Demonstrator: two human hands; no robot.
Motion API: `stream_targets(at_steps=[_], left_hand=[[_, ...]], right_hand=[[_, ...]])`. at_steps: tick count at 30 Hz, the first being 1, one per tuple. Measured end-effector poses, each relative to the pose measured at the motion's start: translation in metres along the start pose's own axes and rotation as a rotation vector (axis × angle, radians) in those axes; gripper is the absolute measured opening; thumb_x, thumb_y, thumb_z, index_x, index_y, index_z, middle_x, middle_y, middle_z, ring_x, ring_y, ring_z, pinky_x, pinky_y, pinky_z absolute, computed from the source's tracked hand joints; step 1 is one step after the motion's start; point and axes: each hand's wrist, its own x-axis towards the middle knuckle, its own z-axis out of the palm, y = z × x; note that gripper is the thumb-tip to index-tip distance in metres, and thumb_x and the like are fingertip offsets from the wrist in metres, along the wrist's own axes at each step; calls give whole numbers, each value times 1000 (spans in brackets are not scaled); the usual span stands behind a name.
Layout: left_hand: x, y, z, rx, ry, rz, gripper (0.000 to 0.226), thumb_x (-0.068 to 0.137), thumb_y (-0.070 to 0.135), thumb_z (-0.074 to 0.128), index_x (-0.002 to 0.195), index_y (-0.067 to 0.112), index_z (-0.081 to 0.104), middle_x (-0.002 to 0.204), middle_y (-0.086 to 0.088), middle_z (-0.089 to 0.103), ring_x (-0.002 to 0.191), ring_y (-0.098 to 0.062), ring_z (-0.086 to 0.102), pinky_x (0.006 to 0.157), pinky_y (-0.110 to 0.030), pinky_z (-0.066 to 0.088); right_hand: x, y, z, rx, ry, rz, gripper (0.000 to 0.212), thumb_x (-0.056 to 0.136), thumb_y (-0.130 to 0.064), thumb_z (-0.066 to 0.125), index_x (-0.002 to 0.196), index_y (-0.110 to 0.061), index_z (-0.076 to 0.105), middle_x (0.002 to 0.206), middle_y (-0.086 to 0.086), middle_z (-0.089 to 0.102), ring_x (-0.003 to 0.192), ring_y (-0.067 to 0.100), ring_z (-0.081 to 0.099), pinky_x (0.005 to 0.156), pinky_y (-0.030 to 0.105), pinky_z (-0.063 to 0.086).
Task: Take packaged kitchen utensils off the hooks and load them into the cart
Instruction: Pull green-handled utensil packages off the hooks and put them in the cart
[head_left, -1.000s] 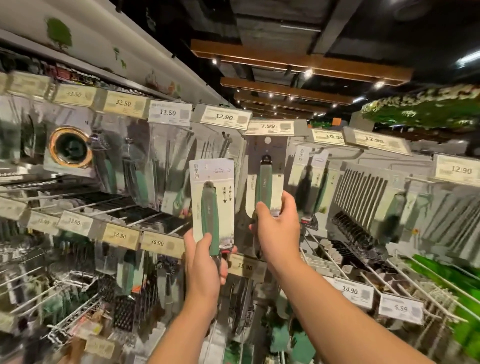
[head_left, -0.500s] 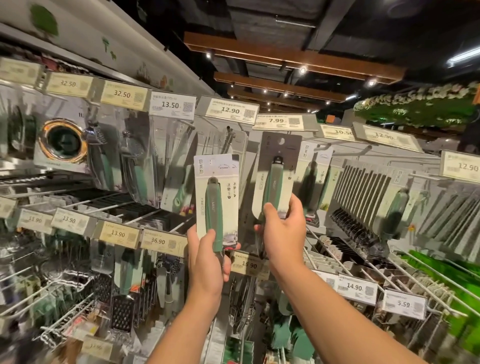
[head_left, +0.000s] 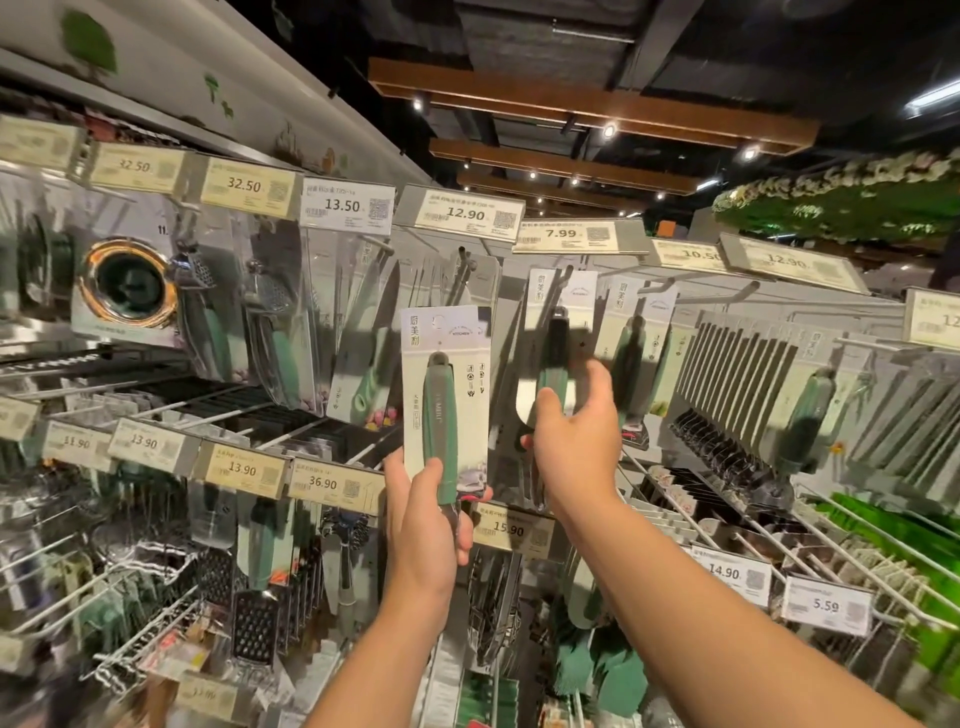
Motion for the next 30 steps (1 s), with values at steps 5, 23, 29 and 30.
stream_targets(at_steps=[5,23,29,30], left_hand=[[5,-2,6,10,-22,-19,21,112,28,37,124,31,54,114,-28,70,44,-14,39,41,-27,31],[-8,9,36,2,-80,34,29,109,26,52,137,30,45,134,-5,67,121,-24,68,106,-55,53],[-13,14,36,50,-106,50,38,98,44,67,129,47,45,133,0,67,121,-23,69,105,-62,53],[-13,14,35,49,-103,61,36,99,42,66,128,45,45,134,0,67,123,-23,67,107,-60,52]], right_hand=[[24,-2,3,-155,-16,83,38,102,-23,56,138,-16,47,121,12,58,90,27,68,70,37,55],[-38,-15,-17,-92,-196,-177,30,81,-47,72,104,-35,58,101,-12,66,89,0,64,78,26,54],[-39,-14,-25,-78,-195,-202,36,82,-34,79,109,-31,57,101,-16,67,90,-2,62,75,18,52],[-40,-15,-27,-59,-196,-204,35,84,-30,78,111,-31,56,101,-16,68,90,-4,63,74,14,50]])
